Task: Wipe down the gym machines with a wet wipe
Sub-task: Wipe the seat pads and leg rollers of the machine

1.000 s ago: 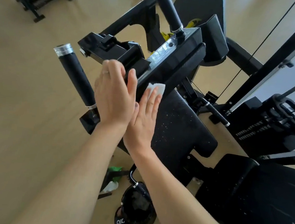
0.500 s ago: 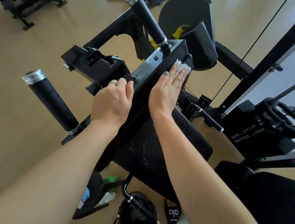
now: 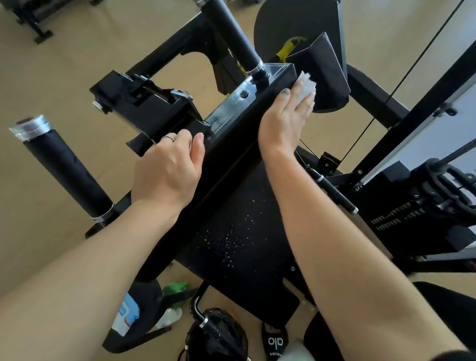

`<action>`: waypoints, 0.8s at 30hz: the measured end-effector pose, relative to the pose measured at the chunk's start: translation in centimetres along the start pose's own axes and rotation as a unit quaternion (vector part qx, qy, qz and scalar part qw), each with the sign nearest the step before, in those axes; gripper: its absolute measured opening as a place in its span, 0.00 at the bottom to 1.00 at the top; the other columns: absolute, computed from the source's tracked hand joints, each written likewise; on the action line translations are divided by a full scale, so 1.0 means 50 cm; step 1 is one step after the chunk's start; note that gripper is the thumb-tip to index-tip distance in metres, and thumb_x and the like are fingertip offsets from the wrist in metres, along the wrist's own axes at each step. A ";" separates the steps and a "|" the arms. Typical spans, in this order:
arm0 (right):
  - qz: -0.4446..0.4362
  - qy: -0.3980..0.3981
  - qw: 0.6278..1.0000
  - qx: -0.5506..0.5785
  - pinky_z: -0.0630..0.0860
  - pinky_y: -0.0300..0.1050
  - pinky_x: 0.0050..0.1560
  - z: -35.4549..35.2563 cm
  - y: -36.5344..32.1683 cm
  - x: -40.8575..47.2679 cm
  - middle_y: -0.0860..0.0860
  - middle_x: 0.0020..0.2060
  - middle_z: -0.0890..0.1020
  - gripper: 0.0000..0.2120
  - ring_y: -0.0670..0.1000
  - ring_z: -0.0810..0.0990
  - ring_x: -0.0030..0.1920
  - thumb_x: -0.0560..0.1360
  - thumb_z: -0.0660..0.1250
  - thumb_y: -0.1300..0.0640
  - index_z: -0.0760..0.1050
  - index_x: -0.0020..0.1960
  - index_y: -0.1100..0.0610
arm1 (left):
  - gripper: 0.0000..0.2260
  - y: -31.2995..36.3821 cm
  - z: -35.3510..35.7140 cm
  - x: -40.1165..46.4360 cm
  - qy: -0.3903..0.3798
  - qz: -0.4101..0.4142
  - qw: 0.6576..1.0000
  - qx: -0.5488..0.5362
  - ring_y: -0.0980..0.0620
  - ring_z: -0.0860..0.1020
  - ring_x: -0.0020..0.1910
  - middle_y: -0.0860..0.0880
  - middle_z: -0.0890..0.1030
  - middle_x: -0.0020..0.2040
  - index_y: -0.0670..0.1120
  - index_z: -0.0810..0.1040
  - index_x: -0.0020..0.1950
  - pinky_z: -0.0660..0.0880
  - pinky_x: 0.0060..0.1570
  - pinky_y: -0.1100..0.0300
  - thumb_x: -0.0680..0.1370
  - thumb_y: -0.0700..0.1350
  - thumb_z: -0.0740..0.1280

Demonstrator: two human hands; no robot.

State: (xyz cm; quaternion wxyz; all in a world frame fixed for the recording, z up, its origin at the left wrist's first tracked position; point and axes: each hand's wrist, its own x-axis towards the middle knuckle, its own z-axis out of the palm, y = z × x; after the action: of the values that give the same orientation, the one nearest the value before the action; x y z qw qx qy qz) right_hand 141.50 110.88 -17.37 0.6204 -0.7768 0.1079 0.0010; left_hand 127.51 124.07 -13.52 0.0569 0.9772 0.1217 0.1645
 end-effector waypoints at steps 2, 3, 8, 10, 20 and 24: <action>0.016 0.005 1.000 0.008 0.40 0.50 0.81 -0.001 -0.005 0.013 0.54 0.83 0.45 0.26 0.52 0.42 0.82 0.87 0.45 0.49 0.49 0.84 0.52 | 0.21 -0.001 0.001 0.000 0.001 0.000 1.000 -0.001 0.43 0.72 0.33 0.43 0.78 0.38 0.44 0.71 0.42 0.65 0.31 0.55 0.85 0.55 0.49; 0.016 0.009 1.000 0.013 0.40 0.50 0.81 0.002 -0.006 0.004 0.54 0.83 0.45 0.26 0.52 0.42 0.82 0.87 0.45 0.49 0.49 0.84 0.50 | 0.21 -0.001 0.002 0.000 0.002 0.001 1.000 0.000 0.43 0.72 0.33 0.43 0.78 0.38 0.44 0.71 0.42 0.64 0.31 0.55 0.85 0.55 0.50; 0.017 0.000 0.999 0.047 0.48 0.48 0.78 0.049 0.023 -0.168 0.49 0.82 0.39 0.25 0.50 0.41 0.82 0.87 0.46 0.47 0.48 0.82 0.41 | 0.19 0.001 0.003 0.002 0.011 0.001 1.000 0.009 0.37 0.76 0.33 0.41 0.78 0.38 0.43 0.72 0.41 0.61 0.31 0.54 0.85 0.53 0.53; 0.010 -0.030 0.998 0.058 0.49 0.52 0.81 0.061 0.037 -0.251 0.46 0.82 0.35 0.25 0.47 0.37 0.81 0.86 0.46 0.46 0.46 0.82 0.39 | 0.19 0.002 0.002 0.002 0.011 -0.004 1.000 0.008 0.36 0.76 0.33 0.40 0.78 0.38 0.43 0.72 0.41 0.60 0.31 0.55 0.85 0.52 0.54; 0.047 0.030 0.994 0.094 0.62 0.27 0.49 0.009 0.005 -0.040 0.52 0.79 0.58 0.23 0.36 0.70 0.56 0.87 0.45 0.47 0.51 0.82 0.38 | 0.16 0.001 0.002 -0.001 0.014 -0.005 1.000 0.005 0.47 0.66 0.31 0.49 0.70 0.36 0.47 0.68 0.40 0.54 0.28 0.60 0.86 0.52 0.54; 0.083 0.039 0.986 0.143 0.65 0.51 0.71 0.001 0.024 0.016 0.51 0.77 0.66 0.24 0.53 0.67 0.74 0.87 0.44 0.46 0.47 0.82 0.39 | 0.16 -0.001 0.001 0.001 0.017 -0.003 1.000 0.012 0.48 0.65 0.31 0.49 0.69 0.35 0.47 0.67 0.40 0.52 0.27 0.62 0.86 0.51 0.55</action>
State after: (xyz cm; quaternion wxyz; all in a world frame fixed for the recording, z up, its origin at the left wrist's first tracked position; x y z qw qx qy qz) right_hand 142.10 110.57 -18.64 0.7181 -0.6681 0.1950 0.0068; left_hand 127.56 124.10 -13.57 0.0435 0.9746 0.1271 0.1795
